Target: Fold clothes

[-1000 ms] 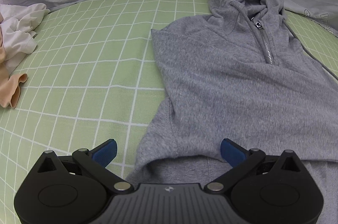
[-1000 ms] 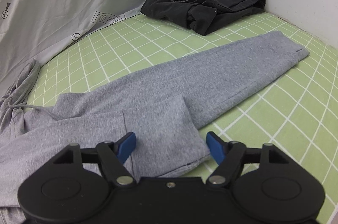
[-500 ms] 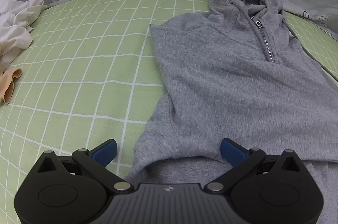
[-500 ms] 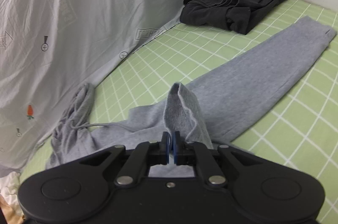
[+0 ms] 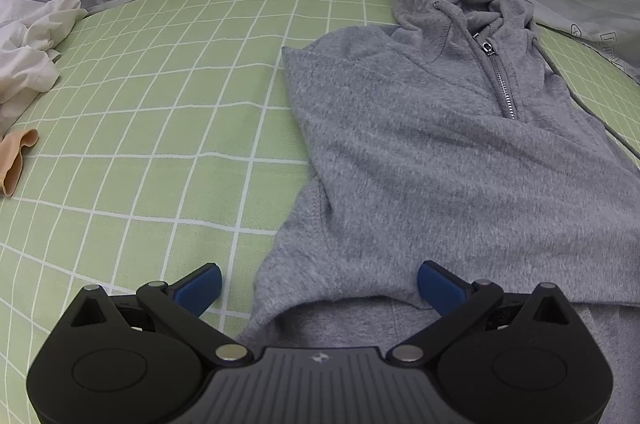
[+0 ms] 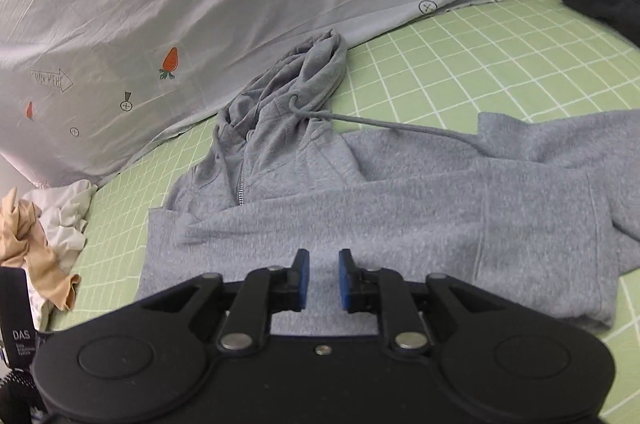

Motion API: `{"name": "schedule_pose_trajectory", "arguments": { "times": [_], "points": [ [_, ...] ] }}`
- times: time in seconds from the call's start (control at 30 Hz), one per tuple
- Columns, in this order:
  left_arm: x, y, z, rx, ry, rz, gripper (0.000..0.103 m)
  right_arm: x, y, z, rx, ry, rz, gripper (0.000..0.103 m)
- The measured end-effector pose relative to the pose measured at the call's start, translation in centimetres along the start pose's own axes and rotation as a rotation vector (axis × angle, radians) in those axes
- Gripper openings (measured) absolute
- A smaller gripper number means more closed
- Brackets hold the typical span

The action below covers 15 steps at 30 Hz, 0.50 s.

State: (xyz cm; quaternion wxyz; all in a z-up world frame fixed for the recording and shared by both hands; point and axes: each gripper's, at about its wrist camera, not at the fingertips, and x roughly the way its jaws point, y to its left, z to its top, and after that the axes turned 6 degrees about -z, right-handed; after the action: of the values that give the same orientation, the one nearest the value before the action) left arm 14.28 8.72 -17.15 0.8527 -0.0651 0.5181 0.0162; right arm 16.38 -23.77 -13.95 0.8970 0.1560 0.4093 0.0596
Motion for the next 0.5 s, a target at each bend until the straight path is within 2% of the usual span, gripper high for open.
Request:
{"name": "schedule_pose_trajectory", "arguments": {
  "times": [0.03,0.1,0.2,0.33,0.5],
  "points": [
    [0.0,-0.1,0.1,-0.005,0.004,0.007,0.103,-0.6,-0.5,0.1,-0.025,-0.028,-0.032,0.045],
    [-0.1,-0.2,0.2,-0.016,0.012,0.021,0.103,-1.4,-1.6,0.3,-0.071,-0.073,-0.107,0.051],
    [-1.0,-1.2,0.2,0.015,0.000,0.062,0.103,-2.3,-3.8,0.0,-0.108,-0.119,-0.254,0.077],
    [-3.3,-3.3,0.2,0.039,-0.055,0.027,0.103,-3.6,-9.2,-1.3,-0.055,-0.159,-0.419,0.100],
    [-4.9,-8.1,0.6,0.121,-0.097,-0.009,0.103,-4.3,-15.1,-2.8,0.030,-0.170,-0.555,0.102]
  ]
}}
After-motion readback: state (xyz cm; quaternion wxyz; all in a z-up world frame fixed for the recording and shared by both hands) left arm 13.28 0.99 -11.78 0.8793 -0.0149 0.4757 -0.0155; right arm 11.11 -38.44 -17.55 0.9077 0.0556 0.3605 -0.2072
